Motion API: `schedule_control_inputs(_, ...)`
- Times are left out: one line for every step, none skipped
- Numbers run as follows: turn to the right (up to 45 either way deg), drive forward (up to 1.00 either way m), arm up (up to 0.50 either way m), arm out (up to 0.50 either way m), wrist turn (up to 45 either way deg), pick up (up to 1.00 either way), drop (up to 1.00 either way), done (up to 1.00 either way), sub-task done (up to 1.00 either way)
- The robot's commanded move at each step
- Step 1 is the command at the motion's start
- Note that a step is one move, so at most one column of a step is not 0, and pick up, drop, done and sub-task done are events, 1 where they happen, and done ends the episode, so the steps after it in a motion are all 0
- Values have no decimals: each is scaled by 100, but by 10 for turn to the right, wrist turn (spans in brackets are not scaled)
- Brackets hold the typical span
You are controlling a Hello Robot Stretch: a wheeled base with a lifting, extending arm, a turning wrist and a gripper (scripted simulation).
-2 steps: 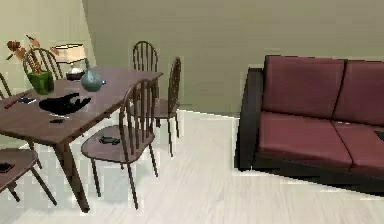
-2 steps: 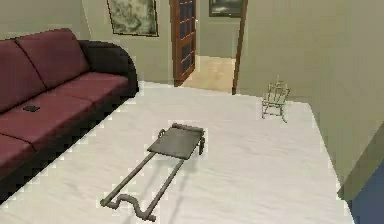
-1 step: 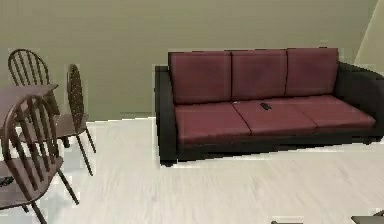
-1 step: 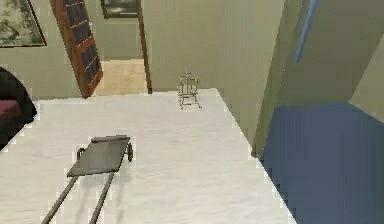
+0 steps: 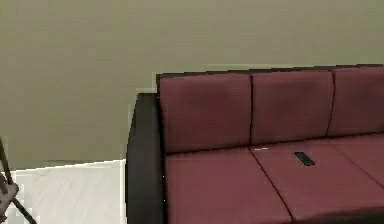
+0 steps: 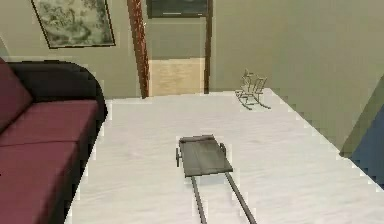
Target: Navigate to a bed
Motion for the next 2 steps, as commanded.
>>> schedule_control_inputs(120, 0, 0, 0, 0, 0, 0, 0, 0)
schedule_control_inputs(30, 0, 0, 0, 0, 0, 0, 0, 0)
